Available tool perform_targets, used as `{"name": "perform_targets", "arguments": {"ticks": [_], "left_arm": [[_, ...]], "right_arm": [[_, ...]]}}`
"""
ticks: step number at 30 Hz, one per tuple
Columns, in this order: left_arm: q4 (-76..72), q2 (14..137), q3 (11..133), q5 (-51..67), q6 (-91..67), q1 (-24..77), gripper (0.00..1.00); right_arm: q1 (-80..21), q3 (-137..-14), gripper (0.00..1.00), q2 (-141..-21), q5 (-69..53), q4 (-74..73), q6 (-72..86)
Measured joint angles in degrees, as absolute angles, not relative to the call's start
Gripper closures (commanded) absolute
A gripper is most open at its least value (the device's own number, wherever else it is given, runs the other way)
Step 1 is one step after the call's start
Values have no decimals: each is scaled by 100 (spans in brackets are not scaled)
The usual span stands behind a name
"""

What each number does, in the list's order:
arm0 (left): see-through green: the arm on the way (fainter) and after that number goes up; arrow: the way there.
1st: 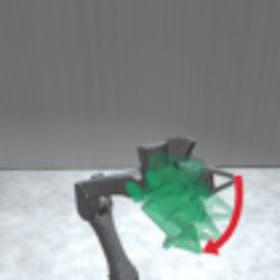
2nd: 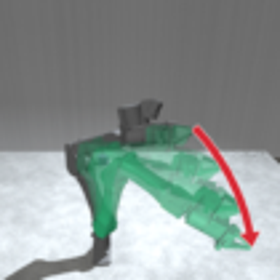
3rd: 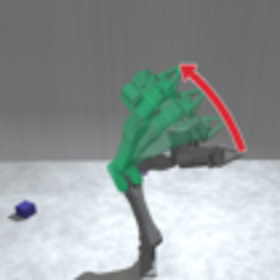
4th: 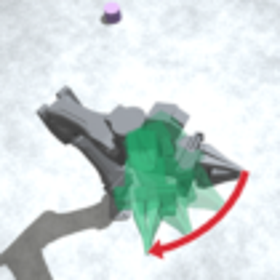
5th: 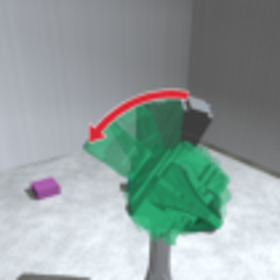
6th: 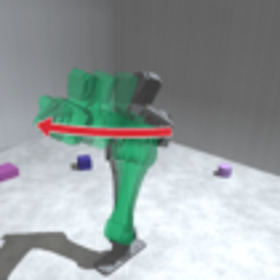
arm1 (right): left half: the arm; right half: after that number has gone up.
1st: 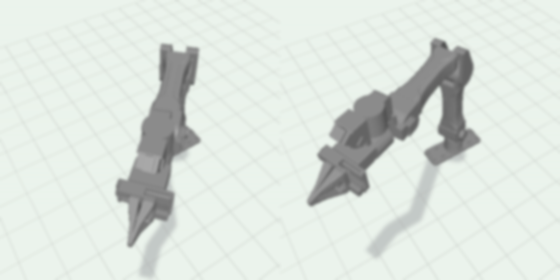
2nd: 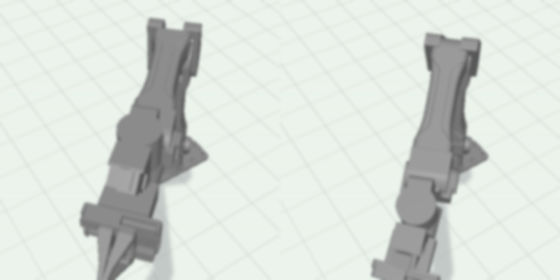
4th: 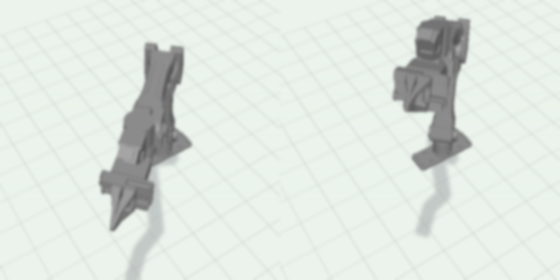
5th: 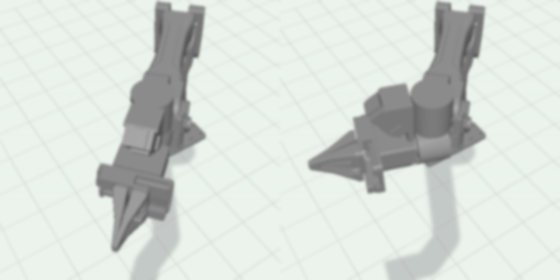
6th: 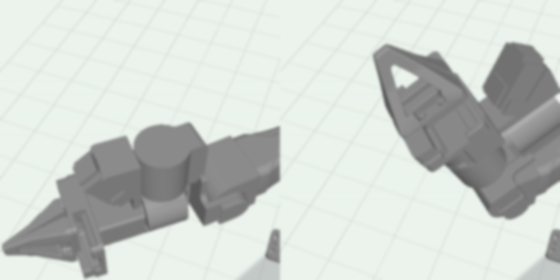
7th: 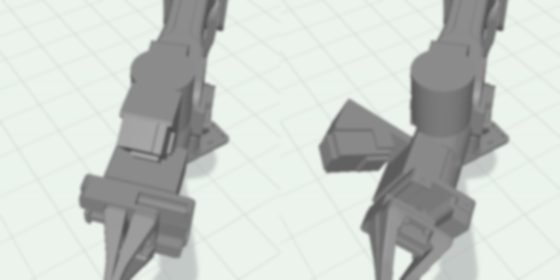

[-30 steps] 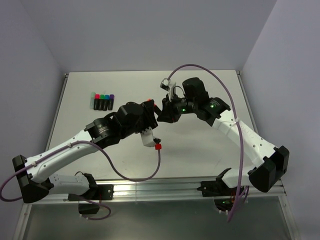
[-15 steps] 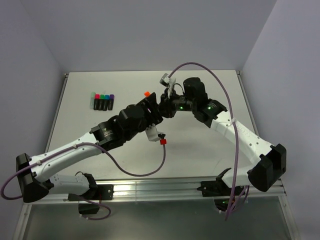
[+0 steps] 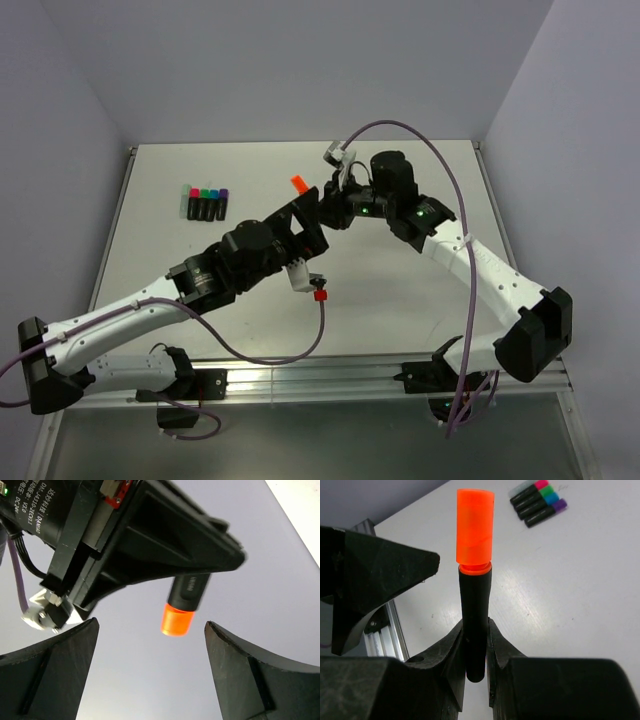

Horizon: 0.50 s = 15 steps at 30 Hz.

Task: Insert the pens into the pen caps
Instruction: Insert the pen cap onto the pen.

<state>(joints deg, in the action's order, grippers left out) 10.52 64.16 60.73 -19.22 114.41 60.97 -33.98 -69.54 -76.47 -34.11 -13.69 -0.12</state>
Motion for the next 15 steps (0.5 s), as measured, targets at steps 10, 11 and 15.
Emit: {"name": "perform_targets", "arguments": {"ticks": [10,11,15], "left_arm": [[1535,6346,6073,-2121,10997,6101,0],[1605,6346,6073,-2178,10855,6101,0],[2132,6348,6112,-2335,9926,6093,0]], "right_arm": [[-3028,-7701,100,-7686,-3592,-1326,32],[-2971,-7771,100,-7695,-3614,-1323,54],[-2746,-7966,100,-7723,-3682,-1315,132]]}}
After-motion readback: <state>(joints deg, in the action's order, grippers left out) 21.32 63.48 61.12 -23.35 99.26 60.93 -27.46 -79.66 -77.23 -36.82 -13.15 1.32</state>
